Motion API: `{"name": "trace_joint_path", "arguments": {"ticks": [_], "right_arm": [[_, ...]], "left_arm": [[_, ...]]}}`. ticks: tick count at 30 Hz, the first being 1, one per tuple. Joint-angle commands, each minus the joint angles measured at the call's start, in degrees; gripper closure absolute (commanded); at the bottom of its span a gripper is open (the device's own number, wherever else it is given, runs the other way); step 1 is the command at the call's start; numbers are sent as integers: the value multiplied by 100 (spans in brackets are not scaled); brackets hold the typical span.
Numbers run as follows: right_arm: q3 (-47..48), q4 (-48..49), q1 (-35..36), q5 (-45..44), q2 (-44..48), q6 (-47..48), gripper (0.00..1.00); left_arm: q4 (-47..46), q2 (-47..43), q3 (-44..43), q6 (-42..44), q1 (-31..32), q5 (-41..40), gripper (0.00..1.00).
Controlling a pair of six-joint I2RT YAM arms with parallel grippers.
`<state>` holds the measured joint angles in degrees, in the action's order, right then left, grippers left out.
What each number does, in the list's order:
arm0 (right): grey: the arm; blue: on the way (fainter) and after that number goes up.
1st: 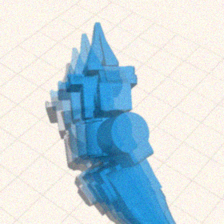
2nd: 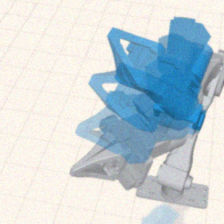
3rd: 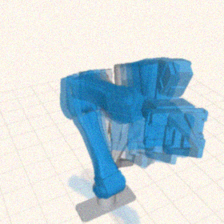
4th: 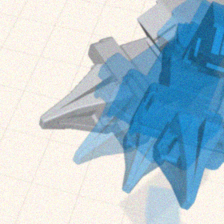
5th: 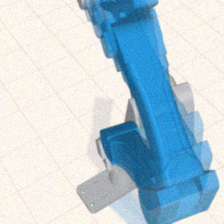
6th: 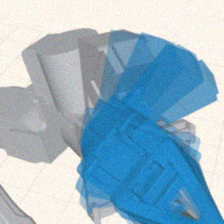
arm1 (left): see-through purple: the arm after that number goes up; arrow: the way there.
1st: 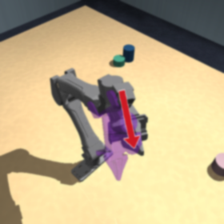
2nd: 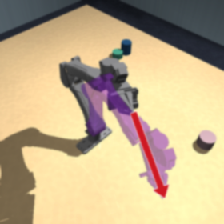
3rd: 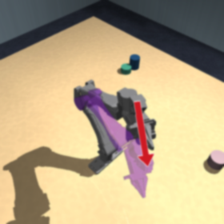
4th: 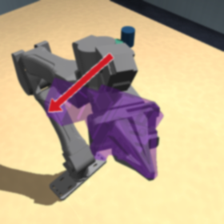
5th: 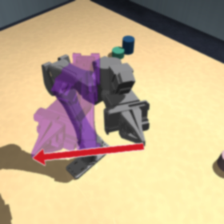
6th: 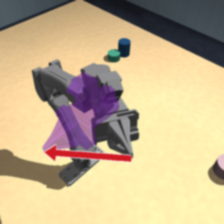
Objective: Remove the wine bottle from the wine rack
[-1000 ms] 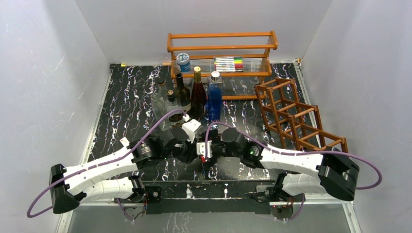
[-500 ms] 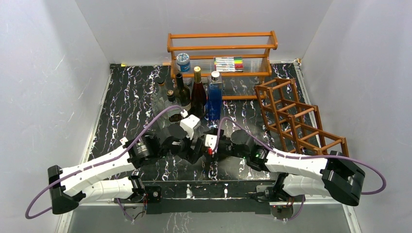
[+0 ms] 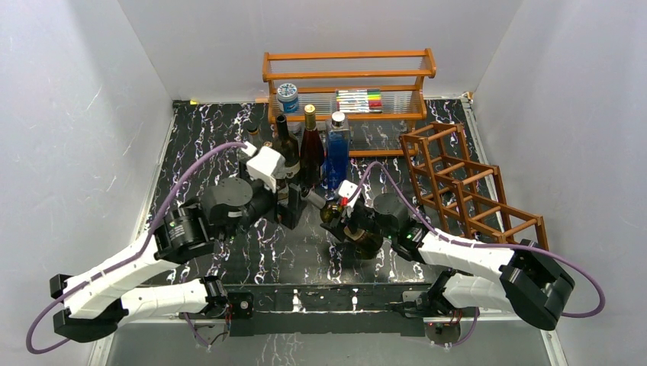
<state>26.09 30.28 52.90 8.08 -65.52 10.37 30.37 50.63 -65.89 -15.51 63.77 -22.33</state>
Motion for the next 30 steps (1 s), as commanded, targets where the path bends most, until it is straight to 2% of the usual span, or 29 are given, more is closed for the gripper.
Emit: {"name": "trace_joint_path", "arguments": {"ticks": [1,4,7,10,13,14,16,19,25,27,30], "right_arm": [[40,671,-10,-53,50,-813,100],[114,836,-17,-136,53,-1032,100],[240,878,-23,-114,83,-1081,100],[265,931,-18,-264,204,-1096,100],[258,997,-17,-387,267,-1113,100],[245,1060,-17,-399,267,-1167,100],[231,1176,-17,-424,231,-1293,100],[235,1230,-17,-359,222,-1385,100],[189,1096,-24,-268,298,-1348,100],[180,1049,-23,-240,369,-1342,100],[194,951,-18,-243,452,-1343,100]], "left_arm": [[-110,113,-611,457,1,-1148,2],[-332,318,-988,774,-30,-1410,2],[-404,534,-1270,916,-109,-1253,2],[-119,752,-1331,328,-249,-957,2],[-400,739,-581,-636,-531,-33,2],[-641,721,-293,-904,-653,489,4],[-1076,719,189,-1338,-842,973,7],[-1549,773,576,-1790,-1098,1311,12],[-2511,1136,869,-2203,-1417,1926,13],[-2619,1341,821,-2253,-1449,2025,19],[-2776,1548,793,-2233,-1468,2131,36]]}}
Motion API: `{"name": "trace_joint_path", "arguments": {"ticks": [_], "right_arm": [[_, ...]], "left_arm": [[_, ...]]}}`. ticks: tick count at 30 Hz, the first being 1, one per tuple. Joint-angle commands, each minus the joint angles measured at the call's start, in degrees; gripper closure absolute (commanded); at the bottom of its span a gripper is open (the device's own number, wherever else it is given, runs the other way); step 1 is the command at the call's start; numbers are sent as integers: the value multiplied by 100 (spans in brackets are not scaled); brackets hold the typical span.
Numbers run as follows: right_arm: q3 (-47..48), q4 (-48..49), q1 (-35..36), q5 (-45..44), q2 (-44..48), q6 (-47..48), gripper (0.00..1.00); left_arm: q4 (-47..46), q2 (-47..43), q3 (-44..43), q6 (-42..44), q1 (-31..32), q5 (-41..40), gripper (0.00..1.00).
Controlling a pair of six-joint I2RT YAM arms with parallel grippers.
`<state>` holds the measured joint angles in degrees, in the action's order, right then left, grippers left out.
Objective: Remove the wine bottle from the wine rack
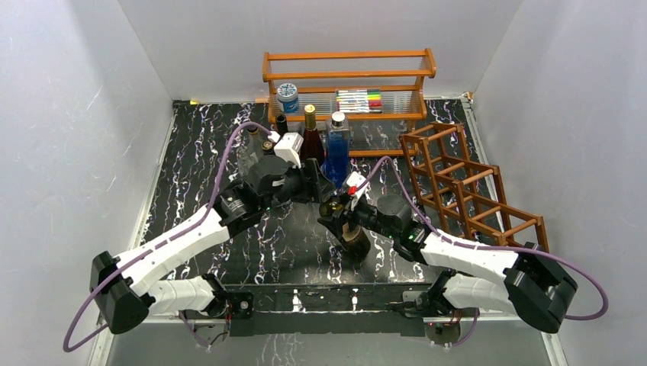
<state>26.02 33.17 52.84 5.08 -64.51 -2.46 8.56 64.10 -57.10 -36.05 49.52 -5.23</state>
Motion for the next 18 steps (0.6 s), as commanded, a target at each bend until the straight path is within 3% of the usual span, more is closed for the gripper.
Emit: {"name": "trace_joint_path", "arguments": {"ticks": [1,4,7,8,9,10,11,14,15,18], "right_arm": [[214,615,-11,51,364,-56,100],[259,462,-15,51,406,-83,100],[428,131,-13,42,377,-117,96],[520,-165,-16,6,368,-132,85],[641,-437,-11,-99,393,-199,68],[762,-808,-11,-304,423,-390,43],[950,-1181,-15,-515,456,-614,31],[1273,-2076,-10,-768,499,-824,11],[1387,-2372,-12,-805,483,-820,4],[1945,-3353,-23,-867,339,-765,2]], "left_arm": [[-608,269,-103,-170,-44,440,41],[-523,449,-158,-108,-47,479,52],[-477,530,-209,117,-48,430,69],[-424,544,-274,258,-51,382,74],[-339,571,-366,423,-46,323,79],[-222,612,-496,605,-44,269,83],[-84,666,-647,774,-43,219,87],[357,841,-1109,1347,-47,75,100],[479,884,-1246,1501,-47,-7,100],[716,995,-1563,1951,-50,-251,100]]}}
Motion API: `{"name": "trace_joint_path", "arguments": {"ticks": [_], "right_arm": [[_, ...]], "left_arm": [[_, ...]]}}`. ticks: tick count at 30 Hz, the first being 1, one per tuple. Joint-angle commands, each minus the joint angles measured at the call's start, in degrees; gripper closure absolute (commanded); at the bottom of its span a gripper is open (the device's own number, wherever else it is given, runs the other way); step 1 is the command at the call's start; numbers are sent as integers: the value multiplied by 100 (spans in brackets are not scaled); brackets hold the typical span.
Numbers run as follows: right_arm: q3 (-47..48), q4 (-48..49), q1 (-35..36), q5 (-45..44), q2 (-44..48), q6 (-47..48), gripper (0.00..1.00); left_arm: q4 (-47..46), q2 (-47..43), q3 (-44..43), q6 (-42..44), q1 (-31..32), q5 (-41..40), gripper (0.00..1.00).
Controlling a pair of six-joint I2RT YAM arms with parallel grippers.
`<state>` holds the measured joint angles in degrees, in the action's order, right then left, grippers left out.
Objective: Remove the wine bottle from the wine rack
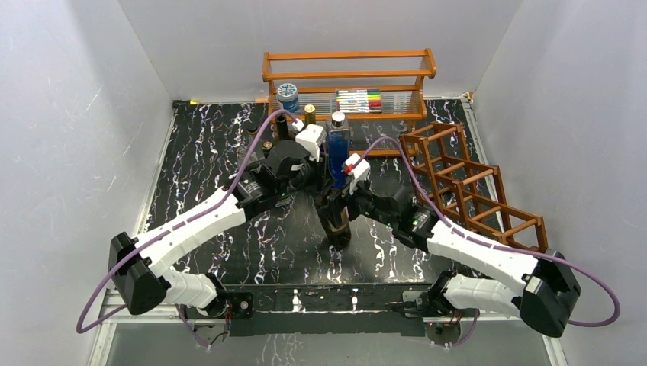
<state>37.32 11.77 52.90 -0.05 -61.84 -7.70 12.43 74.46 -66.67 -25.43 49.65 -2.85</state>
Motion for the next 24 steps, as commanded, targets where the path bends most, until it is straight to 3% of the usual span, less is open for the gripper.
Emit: {"name": "trace_joint_path", "arguments": {"ticks": [1,8,13,16,19,20,24], "right_arm": [[1057,-1570,-22,-329,-6,-199,2],[1540,-2758,-125,-612,-155,-44,2],[1640,-3322,-912,-871,138,-447,2],[2109,-3765,-1419,-1152,252,-417,2],[2345,-3561,-1429,-1287,337,-236,2],[2362,-3056,-1440,-1318,649,-42,2],[2233,-2428,-1431,-1349,1103,221,2]], "left_arm": [[364,-26,-683,1033,-65,-554,100],[350,183,-1168,1826,-69,-1042,100],[455,657,-1607,2166,-290,-1236,100],[188,708,-1449,2319,-605,-1381,100],[-183,637,-1092,2028,-980,-835,100],[-412,641,-835,1917,-1040,-681,100],[-494,738,-676,1836,-1159,-631,100]]}}
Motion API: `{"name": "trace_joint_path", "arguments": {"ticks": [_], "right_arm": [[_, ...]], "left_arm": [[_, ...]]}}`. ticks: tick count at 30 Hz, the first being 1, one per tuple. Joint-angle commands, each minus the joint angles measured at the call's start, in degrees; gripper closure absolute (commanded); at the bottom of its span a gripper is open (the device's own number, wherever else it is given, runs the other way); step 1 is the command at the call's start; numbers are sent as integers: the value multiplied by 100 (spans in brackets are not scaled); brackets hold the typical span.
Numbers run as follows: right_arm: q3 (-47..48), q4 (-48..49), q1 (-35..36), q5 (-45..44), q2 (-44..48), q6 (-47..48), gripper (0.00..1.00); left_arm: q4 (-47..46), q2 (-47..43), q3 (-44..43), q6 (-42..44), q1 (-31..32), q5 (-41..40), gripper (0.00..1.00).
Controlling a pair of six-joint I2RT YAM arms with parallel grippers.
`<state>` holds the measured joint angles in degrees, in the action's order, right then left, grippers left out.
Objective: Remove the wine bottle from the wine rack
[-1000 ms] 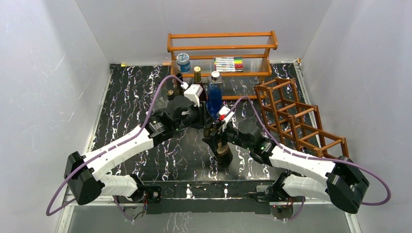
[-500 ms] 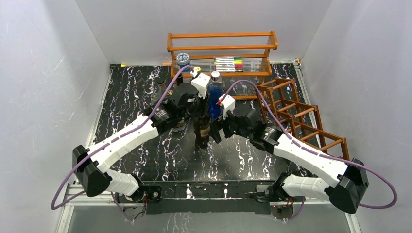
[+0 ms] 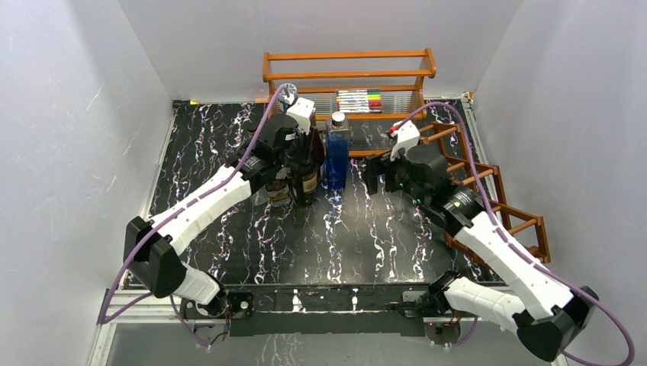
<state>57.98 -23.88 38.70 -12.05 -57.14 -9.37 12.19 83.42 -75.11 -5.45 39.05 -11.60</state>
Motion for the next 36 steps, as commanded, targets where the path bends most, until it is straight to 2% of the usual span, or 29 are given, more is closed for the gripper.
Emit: {"name": "trace_joint_path", "arguments": {"ticks": [1,6,11,15,19,22,24,26,33,36], "right_arm": [[99,1266,-11,-186,742,429,2],[-253,1930,-10,-341,1215,693,2],[-183,1792,-5,-554,1144,686,2],[-157,1680,-9,-535,1118,564,2],[-74,1496,-7,-573,1107,450,2],[144,1128,-17,-752,1022,342,2],[279,930,-19,-987,961,309,2],[385,826,-14,-1222,927,340,2],[1155,477,-70,-2007,323,524,2],[1502,386,-366,-2025,21,648,2]], "left_arm": [[-459,-124,179,-173,-119,265,100],[-356,5,129,-211,-161,337,100],[-212,97,48,-194,-158,367,86],[-78,188,-38,-169,-161,368,68],[109,202,-193,-146,-160,473,44],[254,160,-373,-178,-160,650,35],[342,77,-490,-245,-160,777,14],[470,-14,-673,-309,-161,862,2],[1097,-236,-1758,-472,-235,1107,2],[1425,-247,-2410,-535,-624,1167,2]]}}
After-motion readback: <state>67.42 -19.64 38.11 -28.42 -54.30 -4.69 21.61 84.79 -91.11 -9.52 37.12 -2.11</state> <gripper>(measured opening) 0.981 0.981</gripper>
